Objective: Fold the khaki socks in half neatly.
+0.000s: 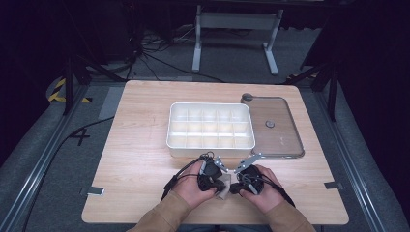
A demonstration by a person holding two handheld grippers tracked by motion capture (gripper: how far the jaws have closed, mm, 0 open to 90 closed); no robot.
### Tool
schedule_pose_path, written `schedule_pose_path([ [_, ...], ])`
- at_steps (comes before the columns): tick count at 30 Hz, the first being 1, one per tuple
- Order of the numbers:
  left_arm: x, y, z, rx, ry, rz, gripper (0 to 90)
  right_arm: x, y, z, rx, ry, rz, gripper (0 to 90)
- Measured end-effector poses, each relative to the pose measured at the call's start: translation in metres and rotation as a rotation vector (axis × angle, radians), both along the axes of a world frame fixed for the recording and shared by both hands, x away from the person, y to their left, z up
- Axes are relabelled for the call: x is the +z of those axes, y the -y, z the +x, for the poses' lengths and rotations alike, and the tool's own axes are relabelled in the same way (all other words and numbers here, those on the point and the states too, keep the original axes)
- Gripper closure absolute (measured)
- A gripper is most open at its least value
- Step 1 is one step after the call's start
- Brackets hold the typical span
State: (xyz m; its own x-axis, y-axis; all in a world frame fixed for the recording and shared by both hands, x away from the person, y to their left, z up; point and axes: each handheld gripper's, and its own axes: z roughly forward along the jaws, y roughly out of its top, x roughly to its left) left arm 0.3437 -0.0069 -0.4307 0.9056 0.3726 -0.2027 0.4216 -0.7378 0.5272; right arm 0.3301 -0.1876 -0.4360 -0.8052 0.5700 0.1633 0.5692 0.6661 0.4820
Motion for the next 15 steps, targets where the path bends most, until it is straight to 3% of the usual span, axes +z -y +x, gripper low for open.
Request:
schedule_pose_path([
  [8,0.0,0.001,-0.001,0.007,-0.005,-0.001,83.3,0.02,0.009,-0.001,-0.025,0.071,0.062,86.9],
  [10,0.0,0.001,-0.001,-0.001,0.002,0.003,83.3,0.026,0.007,-0.003,-0.024,0.118,0.094,88.4],
  [15,0.001,0.001,-0.002,0.001,0.008,0.002,83.3,0.026,0.001,-0.001,-0.035,0.152,0.135,89.4],
])
